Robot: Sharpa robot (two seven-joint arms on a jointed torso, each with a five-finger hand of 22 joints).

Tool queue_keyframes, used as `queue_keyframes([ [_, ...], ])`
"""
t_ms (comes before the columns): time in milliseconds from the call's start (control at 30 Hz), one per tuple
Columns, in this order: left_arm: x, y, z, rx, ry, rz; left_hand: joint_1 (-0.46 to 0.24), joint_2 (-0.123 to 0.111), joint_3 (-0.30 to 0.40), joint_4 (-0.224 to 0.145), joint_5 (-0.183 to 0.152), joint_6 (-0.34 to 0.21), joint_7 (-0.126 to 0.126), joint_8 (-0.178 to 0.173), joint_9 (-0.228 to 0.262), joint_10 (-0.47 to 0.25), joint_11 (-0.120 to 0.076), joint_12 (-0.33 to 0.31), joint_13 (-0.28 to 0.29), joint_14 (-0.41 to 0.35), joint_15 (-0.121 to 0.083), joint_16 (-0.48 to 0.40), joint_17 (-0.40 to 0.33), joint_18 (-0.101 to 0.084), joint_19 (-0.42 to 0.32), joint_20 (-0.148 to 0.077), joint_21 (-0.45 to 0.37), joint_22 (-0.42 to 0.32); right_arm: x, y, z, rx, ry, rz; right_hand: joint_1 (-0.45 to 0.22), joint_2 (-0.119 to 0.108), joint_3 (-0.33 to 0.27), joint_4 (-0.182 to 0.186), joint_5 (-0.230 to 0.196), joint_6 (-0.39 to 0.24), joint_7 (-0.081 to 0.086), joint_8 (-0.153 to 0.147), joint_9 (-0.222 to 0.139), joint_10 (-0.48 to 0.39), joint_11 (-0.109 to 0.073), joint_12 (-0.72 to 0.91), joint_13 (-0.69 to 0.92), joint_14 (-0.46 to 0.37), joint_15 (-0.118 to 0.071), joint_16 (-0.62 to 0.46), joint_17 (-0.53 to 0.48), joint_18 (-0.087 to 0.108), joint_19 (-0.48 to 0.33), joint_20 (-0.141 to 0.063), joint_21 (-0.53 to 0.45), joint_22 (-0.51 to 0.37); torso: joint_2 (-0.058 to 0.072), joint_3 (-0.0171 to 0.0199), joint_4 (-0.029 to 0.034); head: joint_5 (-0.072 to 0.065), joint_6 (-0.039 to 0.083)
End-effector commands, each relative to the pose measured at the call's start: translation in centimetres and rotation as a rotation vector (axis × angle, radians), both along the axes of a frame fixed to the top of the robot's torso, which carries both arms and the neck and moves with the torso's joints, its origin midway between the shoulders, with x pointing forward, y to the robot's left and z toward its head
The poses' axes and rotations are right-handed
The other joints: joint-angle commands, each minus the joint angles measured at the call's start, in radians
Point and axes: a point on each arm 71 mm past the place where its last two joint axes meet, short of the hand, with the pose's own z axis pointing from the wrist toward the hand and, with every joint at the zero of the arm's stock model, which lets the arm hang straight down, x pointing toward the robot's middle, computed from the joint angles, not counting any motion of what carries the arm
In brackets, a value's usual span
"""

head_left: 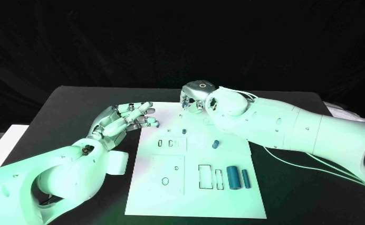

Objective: Assemble the parts on the task board

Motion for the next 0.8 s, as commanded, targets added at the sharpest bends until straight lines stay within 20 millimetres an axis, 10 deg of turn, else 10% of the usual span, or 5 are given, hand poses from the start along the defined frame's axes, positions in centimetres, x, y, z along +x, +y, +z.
queue_keyframes([
  [33, -0.02, -0.13, 0.16, -0.011, -0.005, -0.017, 0.001, 0.008, -0.001, -0.007, -0.005, -0.004, 0.005, -0.007, -0.001, -0.002, 0.004, -0.005, -0.001, 0.004, 0.005, -0.005, 0.001, 0.011, 0.007, -0.001, -0.006, -0.002, -0.14, -0.06, -1.04, -0.044, 0.038, -0.005, -0.003, 0.004, 0.006, 0.002, 0.001, -0.001, 0.004, -0.006, 0.001, 0.030, -0.031, 0.005, 0.001, 0.041, 0.001, 0.005, -0.001, -0.012, -0.002, 0.005, 0.005, 0.001, 0.001, -0.0007, 0.0003, -0.001, -0.001],
  [800, 0.06, 0.03, 0.11, -0.007, -0.003, -0.012, 0.002, 0.008, -0.001, -0.008, -0.005, -0.005, 0.005, -0.008, -0.001, -0.002, 0.004, -0.006, -0.001, 0.004, 0.005, -0.006, 0.002, 0.011, 0.007, -0.001, -0.006, -0.002, -0.47, 0.37, -1.04, -0.033, 0.048, 0.020, -0.010, 0.000, 0.011, 0.006, 0.000, -0.009, 0.006, -0.012, 0.000, 0.017, -0.027, 0.005, -0.001, 0.040, 0.005, 0.006, -0.001, -0.012, -0.006, 0.007, 0.007, 0.002, 0.001, -0.0020, 0.0031, -0.004, -0.004],
])
